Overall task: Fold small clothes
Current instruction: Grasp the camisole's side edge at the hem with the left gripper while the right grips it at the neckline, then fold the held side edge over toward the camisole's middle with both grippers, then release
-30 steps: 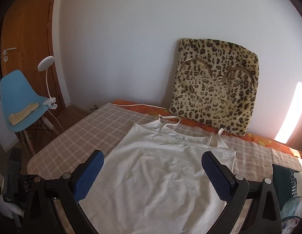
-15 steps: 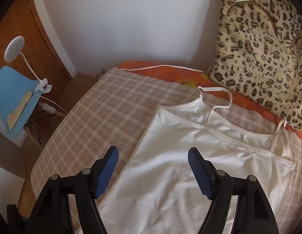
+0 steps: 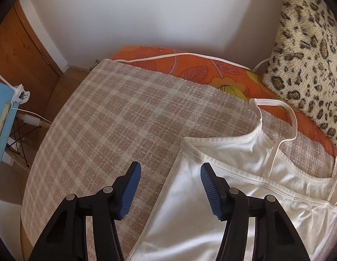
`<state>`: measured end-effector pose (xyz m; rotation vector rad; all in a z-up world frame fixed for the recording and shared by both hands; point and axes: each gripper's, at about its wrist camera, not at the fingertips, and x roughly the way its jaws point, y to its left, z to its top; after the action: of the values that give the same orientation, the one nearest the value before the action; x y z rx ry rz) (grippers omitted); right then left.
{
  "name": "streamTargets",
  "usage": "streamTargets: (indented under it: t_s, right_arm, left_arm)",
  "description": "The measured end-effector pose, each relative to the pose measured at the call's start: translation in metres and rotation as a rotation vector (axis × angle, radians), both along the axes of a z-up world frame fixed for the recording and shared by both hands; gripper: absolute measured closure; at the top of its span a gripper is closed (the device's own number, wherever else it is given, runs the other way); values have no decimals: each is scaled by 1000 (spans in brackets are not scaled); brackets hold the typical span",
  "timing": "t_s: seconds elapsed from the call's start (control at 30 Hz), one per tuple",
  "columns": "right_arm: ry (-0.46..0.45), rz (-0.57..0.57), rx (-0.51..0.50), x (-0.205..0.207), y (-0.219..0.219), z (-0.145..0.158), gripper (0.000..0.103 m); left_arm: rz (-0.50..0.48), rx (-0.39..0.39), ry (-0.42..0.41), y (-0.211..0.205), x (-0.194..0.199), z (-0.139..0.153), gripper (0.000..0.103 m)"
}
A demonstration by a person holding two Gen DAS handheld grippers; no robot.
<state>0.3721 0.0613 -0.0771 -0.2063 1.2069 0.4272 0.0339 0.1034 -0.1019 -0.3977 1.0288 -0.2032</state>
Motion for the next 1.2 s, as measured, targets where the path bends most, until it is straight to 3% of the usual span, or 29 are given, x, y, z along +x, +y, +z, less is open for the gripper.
streamTargets:
  t_s: [0.1, 0.23, 0.47, 0.83, 1.2]
  right_arm:
    - [-21, 10, -60, 5, 6, -5, 54]
    - [-33, 6, -118, 12, 7, -11, 75]
    - [-46, -14, -98, 18, -3, -4, 93]
    - [-121, -41, -76, 2, -66, 41, 95]
    - [-136, -143, -104, -7, -153, 44, 95]
  left_arm:
    - [-3, -3, 0, -3, 3, 0, 89]
    - [-7, 5, -12, -8, 4, 0, 93]
    - [-14, -19, -42, -14, 7, 6, 100]
    - [-156, 21, -160, -58, 3, 38, 100]
    - [-298, 42, -152, -107, 7, 33, 101]
